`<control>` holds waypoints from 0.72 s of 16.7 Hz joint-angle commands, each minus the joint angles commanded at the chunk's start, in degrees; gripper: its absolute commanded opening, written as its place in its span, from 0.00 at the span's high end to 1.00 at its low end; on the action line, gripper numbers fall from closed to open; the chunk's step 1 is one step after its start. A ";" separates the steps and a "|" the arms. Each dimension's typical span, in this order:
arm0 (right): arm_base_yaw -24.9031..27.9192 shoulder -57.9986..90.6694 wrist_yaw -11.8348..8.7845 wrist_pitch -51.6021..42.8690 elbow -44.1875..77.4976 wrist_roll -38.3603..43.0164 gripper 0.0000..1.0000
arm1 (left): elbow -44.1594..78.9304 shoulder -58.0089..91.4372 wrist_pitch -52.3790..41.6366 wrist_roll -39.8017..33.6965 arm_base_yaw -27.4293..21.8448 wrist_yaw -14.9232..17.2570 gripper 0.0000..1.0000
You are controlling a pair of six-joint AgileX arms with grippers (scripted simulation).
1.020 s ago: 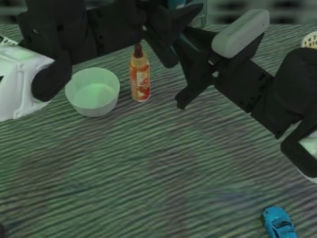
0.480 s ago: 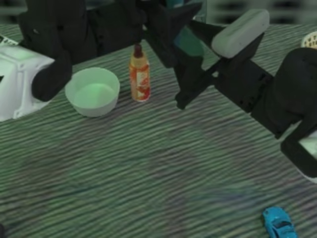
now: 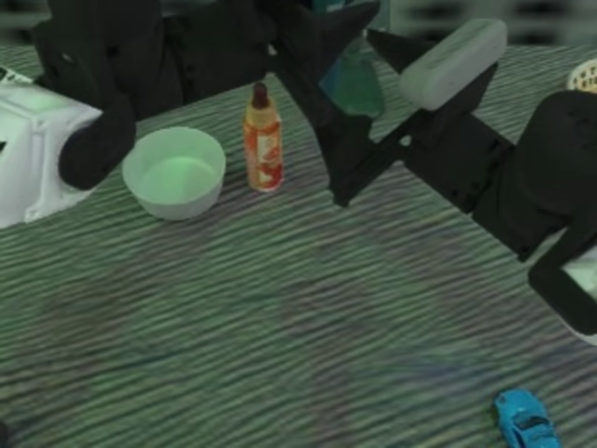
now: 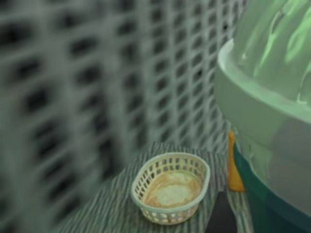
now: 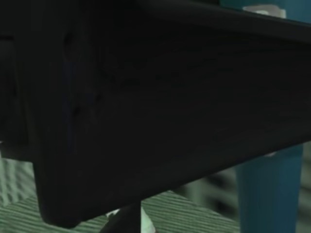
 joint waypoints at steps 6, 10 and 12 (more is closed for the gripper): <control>-0.91 -3.93 -0.48 0.07 -4.45 -0.17 0.00 | -1.04 -1.51 -0.24 0.33 2.68 2.28 1.00; -1.89 -12.20 -2.03 0.62 -13.50 0.12 0.00 | -3.30 -3.89 -0.58 0.46 7.79 6.61 1.00; -2.05 -14.03 -2.50 0.96 -15.34 0.19 0.00 | -3.92 -4.54 -0.67 0.53 9.19 7.78 1.00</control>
